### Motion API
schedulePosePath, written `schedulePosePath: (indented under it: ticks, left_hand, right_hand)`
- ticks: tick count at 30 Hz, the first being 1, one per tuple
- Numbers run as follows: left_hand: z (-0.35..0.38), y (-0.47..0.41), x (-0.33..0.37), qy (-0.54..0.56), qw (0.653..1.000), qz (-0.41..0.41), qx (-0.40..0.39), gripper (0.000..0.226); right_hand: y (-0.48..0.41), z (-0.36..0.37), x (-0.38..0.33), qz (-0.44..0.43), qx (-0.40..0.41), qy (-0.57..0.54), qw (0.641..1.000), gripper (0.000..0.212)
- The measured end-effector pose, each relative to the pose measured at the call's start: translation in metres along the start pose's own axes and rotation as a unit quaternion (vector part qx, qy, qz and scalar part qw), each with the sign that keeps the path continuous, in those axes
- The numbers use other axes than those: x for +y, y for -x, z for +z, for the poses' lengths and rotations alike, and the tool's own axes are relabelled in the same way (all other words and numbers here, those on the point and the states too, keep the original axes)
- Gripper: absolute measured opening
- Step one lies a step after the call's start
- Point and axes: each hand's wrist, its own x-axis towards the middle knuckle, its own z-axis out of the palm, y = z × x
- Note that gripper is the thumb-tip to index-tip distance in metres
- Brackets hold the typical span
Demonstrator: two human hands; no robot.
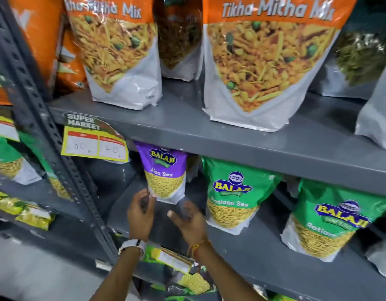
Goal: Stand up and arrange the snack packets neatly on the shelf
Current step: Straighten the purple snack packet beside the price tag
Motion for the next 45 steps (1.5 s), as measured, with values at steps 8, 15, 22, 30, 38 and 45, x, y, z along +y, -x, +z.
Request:
schedulePosePath:
  ticks: [8, 15, 22, 30, 38, 45]
  left_hand:
    - [-0.003, -0.075, -0.019, 0.011, 0.985, -0.082, -0.150, 0.086]
    - [0.014, -0.084, -0.021, 0.015, 0.978, -0.062, -0.201, 0.066]
    - [0.006, -0.081, -0.029, 0.048, 0.972, -0.056, -0.222, 0.061]
    - [-0.017, -0.062, -0.039, 0.029, 0.971, -0.053, -0.231, 0.068]
    - [-0.020, -0.057, -0.036, 0.031, 0.973, -0.050, -0.223, 0.070]
    - [-0.013, -0.062, -0.037, 0.065, 0.968, -0.061, -0.236, 0.070]
  right_hand:
    - [-0.077, 0.015, -0.022, 0.027, 0.004, 0.015, 1.000, 0.074]
    - [-0.094, 0.030, -0.018, 0.059, -0.008, 0.094, 0.994, 0.074]
    - [-0.089, 0.032, -0.018, 0.063, 0.019, 0.141, 0.988, 0.054]
    - [-0.058, 0.036, -0.014, 0.077, 0.025, 0.129, 0.988, 0.054]
    - [-0.048, 0.038, -0.021, 0.080, 0.026, 0.140, 0.987, 0.053]
    - [-0.050, 0.040, -0.017, 0.076, 0.049, 0.127, 0.988, 0.051]
